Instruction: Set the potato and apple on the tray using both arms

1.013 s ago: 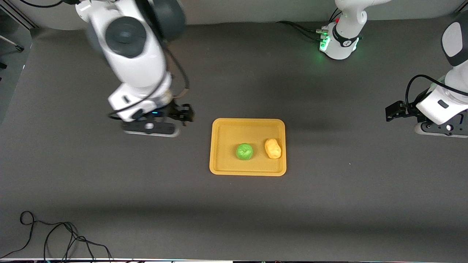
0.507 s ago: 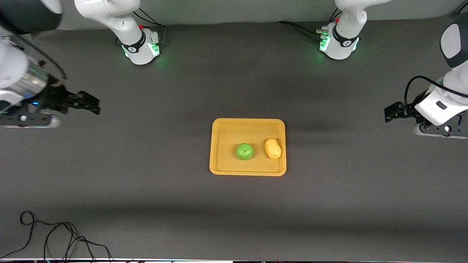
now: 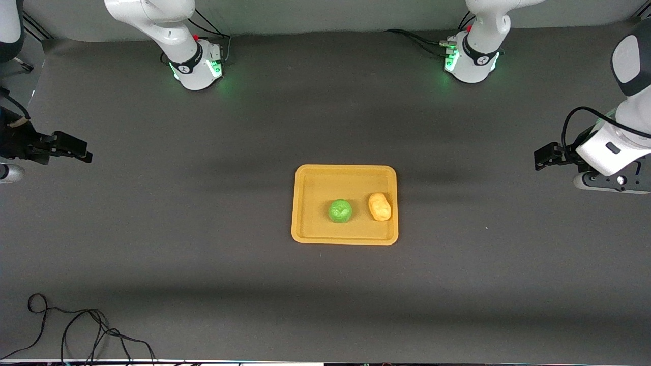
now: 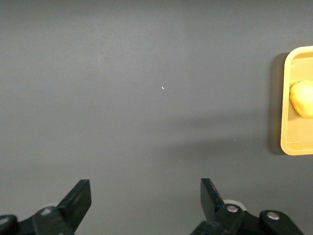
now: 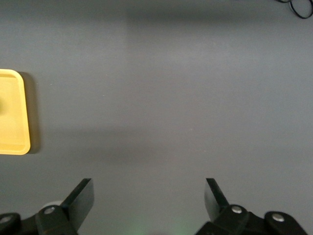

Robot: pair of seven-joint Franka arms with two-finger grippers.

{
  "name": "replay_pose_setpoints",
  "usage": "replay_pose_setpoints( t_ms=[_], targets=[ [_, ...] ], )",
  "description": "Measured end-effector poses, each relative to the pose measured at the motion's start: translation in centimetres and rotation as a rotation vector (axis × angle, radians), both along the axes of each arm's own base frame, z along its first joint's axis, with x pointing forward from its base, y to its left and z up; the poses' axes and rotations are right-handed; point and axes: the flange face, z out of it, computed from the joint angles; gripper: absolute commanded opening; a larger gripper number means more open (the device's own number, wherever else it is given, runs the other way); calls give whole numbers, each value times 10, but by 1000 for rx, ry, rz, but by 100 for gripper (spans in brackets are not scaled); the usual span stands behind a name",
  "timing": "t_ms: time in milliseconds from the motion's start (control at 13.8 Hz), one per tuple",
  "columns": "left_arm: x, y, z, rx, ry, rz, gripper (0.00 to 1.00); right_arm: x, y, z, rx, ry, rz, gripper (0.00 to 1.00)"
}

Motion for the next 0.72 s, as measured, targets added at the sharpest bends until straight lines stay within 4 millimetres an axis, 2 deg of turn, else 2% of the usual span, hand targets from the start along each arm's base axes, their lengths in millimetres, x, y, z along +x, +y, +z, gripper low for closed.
replay_pose_setpoints(
  t_ms=[289, 724],
  targets=[
    [0, -3, -1, 0, 2, -5, 99, -8, 1, -1, 1, -5, 9, 100],
    [0, -3, -1, 0, 2, -5, 99, -8, 0, 0, 1, -10, 6, 100]
  ],
)
